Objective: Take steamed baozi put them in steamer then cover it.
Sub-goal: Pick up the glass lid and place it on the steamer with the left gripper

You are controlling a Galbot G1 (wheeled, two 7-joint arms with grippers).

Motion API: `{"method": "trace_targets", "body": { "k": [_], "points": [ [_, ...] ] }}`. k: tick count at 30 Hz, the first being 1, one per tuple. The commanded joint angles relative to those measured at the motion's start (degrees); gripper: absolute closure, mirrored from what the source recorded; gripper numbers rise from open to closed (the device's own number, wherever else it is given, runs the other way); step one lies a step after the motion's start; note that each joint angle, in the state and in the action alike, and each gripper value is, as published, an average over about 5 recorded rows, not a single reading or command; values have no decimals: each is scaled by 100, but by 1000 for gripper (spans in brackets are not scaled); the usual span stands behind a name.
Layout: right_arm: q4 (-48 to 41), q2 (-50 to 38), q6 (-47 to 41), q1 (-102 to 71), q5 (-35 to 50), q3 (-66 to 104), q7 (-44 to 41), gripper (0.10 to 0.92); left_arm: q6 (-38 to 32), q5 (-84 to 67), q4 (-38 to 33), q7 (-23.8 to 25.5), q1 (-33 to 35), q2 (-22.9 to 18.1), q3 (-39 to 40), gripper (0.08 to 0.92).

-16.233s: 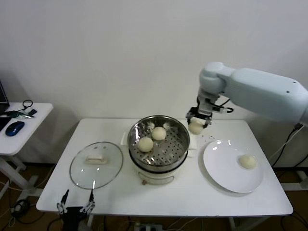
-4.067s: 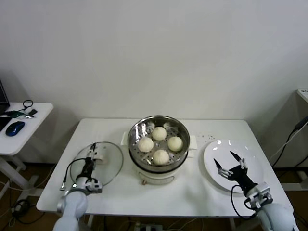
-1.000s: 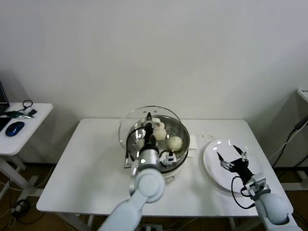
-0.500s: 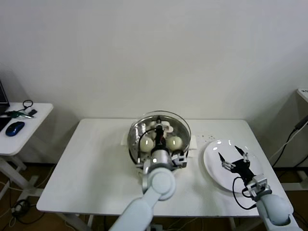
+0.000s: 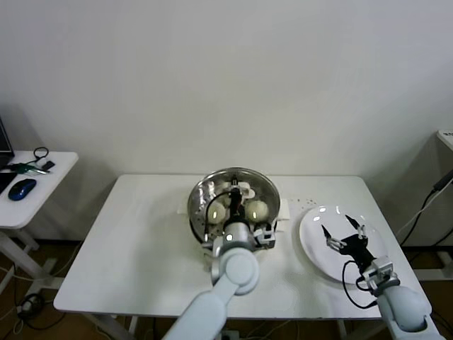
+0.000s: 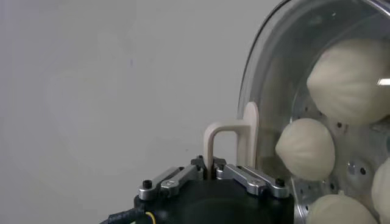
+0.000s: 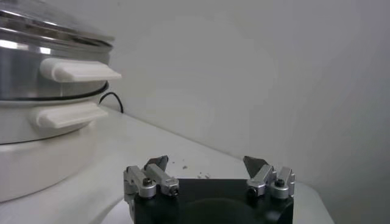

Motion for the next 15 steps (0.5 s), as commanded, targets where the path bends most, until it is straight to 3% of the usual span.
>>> {"method": "trace_targets", "body": {
  "k": [1,15],
  "points": [
    [-6,1,4,5,-4,-2,-8,203,282,-16,79,-41,16,-38,-42,849],
    [-42,4,18,0,-49,10,-28,203,282,-40,135,-44,25,-3,-45,849]
  ]
}}
